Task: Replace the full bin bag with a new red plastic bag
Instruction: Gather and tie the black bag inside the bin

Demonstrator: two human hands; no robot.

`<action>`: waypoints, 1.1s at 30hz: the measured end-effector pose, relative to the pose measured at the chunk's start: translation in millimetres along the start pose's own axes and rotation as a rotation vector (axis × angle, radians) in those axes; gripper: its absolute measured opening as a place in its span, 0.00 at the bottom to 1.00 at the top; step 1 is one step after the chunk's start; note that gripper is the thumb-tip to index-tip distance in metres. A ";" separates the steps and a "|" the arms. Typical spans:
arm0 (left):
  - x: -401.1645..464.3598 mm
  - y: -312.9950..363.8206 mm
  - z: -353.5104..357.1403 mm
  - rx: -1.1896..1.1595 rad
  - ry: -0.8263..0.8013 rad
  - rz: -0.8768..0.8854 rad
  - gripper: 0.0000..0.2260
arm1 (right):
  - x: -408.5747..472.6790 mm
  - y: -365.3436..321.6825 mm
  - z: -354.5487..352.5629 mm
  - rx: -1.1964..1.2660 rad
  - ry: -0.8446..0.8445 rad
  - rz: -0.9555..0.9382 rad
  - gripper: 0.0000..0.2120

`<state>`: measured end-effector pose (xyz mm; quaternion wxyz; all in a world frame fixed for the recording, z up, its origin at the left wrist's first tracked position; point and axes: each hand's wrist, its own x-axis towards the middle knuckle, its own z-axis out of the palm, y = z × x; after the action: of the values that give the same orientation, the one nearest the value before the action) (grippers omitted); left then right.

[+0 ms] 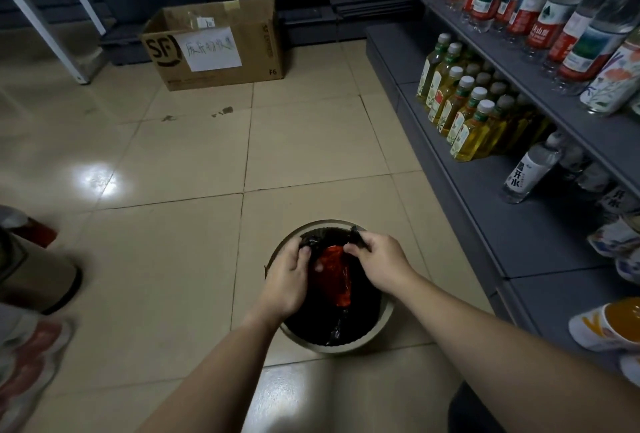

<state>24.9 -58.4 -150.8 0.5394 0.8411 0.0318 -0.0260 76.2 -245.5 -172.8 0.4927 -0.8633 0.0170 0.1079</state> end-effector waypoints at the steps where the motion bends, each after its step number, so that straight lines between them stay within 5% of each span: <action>1: -0.7 -4.3 3.1 0.002 0.011 -0.011 0.11 | 0.7 -1.0 4.7 0.008 -0.014 0.003 0.05; 7: -10.5 -18.7 15.6 -0.280 -0.067 -0.152 0.26 | 4.1 -6.4 28.1 -0.006 -0.039 -0.018 0.13; 17: -6.9 -26.3 28.2 -0.479 0.145 -0.283 0.06 | 1.2 -9.4 52.0 0.002 -0.186 -0.134 0.10; 22: 0.9 -33.1 27.1 -0.489 0.131 -0.320 0.22 | 2.1 -12.4 45.5 -0.161 -0.312 -0.236 0.13; 28: 8.2 -32.6 29.3 -0.384 0.241 -0.361 0.04 | 4.9 -9.0 47.0 -0.307 -0.284 -0.218 0.09; 33: 15.9 -31.0 29.9 -0.467 0.213 -0.532 0.07 | -2.9 4.8 52.9 -0.152 -0.054 -0.239 0.37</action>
<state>37.9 -72.3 -192.6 0.6850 0.6554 0.3104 -0.0695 63.7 -202.9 -202.2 0.4354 -0.8909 -0.1075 0.0723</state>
